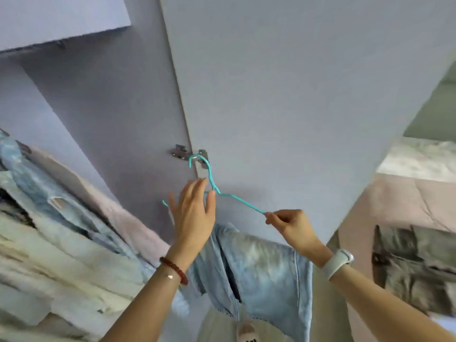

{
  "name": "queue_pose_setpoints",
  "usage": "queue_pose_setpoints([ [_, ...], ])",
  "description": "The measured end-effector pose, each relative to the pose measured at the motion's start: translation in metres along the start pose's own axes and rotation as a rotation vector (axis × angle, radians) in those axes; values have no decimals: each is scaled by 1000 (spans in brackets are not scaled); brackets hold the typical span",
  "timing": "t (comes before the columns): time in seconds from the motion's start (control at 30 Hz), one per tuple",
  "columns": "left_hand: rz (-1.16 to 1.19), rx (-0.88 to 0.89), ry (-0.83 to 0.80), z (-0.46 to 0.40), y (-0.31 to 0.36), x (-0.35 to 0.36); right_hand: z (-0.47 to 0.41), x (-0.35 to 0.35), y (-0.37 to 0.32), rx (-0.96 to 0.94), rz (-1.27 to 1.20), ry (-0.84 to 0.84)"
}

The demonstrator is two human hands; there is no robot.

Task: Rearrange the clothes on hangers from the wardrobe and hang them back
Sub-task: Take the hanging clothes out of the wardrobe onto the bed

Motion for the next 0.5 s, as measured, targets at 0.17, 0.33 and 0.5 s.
queue_pose_setpoints([
  [0.17,466,34,-208,25,94,64,63,-98,62,109,15,208],
  [0.33,720,158,-372,58,199,98,140,-185,109,180,75,403],
  [0.5,866,227,-419,87,286,126,198,-257,142,188,203,558],
])
Point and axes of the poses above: each hand's wrist, its own z-axis away from the middle knuckle, its own x-axis out of the palm, y = z × x, the point moved 5 cm from there along -z, towards the middle knuckle, and after that the axes turned 8 degrees about x, right-handed, at the moved point
